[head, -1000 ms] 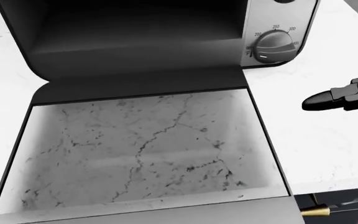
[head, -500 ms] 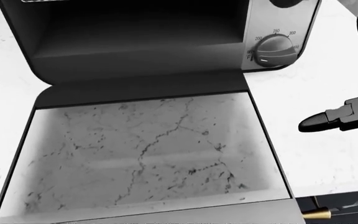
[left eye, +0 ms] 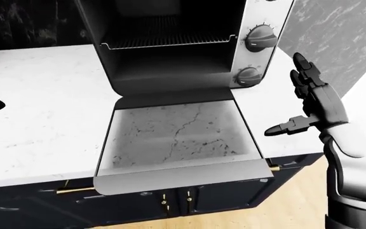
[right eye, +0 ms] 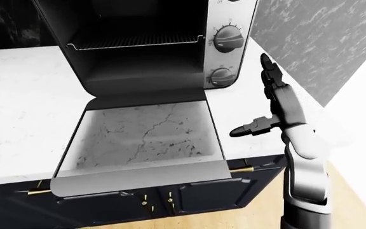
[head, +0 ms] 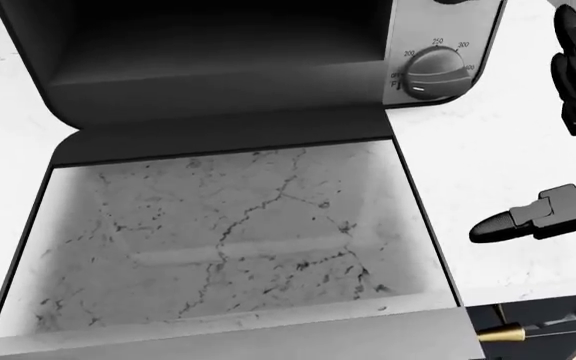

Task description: Close the toaster oven door.

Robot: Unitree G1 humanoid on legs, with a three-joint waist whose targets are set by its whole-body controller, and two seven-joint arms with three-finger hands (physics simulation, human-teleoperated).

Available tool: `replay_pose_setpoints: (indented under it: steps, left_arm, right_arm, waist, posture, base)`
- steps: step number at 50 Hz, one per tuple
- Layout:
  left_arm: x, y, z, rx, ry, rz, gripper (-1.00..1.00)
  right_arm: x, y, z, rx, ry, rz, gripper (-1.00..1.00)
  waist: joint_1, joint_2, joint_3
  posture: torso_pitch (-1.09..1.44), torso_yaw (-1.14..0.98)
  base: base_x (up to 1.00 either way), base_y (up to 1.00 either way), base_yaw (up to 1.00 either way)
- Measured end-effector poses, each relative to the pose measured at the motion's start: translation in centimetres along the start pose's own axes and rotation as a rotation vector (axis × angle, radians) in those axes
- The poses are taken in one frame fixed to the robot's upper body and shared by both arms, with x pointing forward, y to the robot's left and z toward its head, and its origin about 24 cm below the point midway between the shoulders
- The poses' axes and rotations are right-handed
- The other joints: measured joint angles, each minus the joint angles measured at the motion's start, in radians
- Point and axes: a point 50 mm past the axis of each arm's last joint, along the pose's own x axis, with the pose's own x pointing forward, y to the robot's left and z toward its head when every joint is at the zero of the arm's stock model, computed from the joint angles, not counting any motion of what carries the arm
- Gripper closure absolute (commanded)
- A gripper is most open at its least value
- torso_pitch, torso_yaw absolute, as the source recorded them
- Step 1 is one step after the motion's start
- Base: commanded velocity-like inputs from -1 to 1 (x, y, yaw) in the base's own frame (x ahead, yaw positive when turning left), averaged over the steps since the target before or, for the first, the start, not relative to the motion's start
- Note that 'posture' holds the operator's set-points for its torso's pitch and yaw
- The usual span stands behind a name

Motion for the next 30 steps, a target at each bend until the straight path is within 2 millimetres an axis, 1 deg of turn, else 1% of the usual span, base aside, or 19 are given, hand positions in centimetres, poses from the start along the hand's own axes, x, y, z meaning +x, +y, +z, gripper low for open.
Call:
replay_pose_setpoints:
  steps: [30]
  left_arm:
    - [0.0,0.0,0.0,0.000,0.002,-0.001,-1.00]
  right_arm:
    - [-0.3,1.1,-1.6,-0.002,0.025,0.029,-1.00]
  waist:
    - [-0.001,0.002,-0.004]
  posture:
    - [0.00,0.00]
  base:
    - [0.00,0.00,0.00]
